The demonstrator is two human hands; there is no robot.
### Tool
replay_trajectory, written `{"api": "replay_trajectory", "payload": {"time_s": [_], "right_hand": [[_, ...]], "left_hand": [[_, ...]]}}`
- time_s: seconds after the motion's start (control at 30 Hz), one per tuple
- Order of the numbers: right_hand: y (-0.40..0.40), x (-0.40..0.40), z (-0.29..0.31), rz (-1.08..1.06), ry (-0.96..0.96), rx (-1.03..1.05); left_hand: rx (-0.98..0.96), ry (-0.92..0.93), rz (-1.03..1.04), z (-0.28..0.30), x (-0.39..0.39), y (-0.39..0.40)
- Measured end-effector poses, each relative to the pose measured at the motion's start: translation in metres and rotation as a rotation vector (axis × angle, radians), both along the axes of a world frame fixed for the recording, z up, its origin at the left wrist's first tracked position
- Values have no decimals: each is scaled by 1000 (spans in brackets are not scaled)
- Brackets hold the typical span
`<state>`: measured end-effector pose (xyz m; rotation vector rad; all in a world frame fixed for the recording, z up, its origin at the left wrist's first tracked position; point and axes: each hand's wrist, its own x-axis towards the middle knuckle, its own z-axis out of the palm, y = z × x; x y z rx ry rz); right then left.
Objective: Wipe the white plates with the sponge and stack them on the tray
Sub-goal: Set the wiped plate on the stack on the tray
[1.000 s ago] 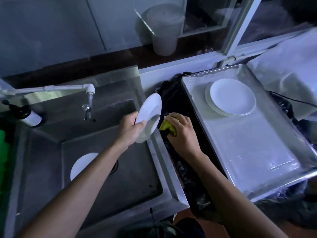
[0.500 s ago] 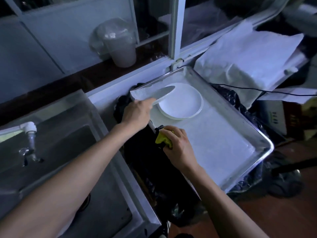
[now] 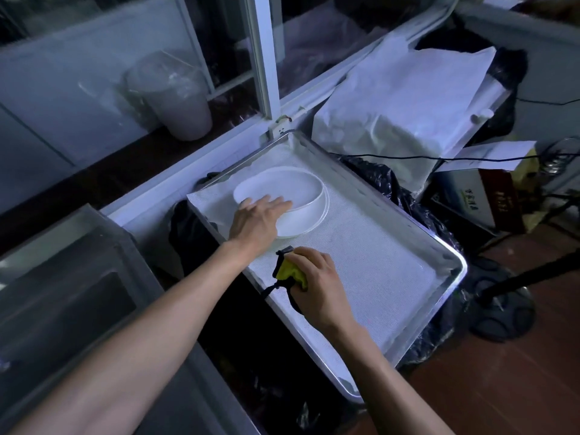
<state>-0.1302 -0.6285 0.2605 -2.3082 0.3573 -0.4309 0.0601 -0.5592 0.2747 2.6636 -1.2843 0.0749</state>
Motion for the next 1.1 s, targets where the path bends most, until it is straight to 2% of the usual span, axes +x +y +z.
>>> {"api": "replay_trajectory", "payload": {"time_s": [0.3, 0.53, 0.77, 1.0, 1.1], "right_hand": [[-16, -5, -16, -44, 30, 12], [-20, -11, -23, -84, 29, 25], [-21, -18, -28, -106, 15, -3], [-4, -10, -18, -127, 5, -3], [16, -2, -11, -87, -4, -2]], "left_hand": [[280, -42, -121, -30, -4, -10], [358, 27, -149, -39, -8, -8], [318, 18, -116, -34, -17, 2], [63, 20, -127, -17, -40, 56], [28, 22, -58, -12, -49, 91]]}}
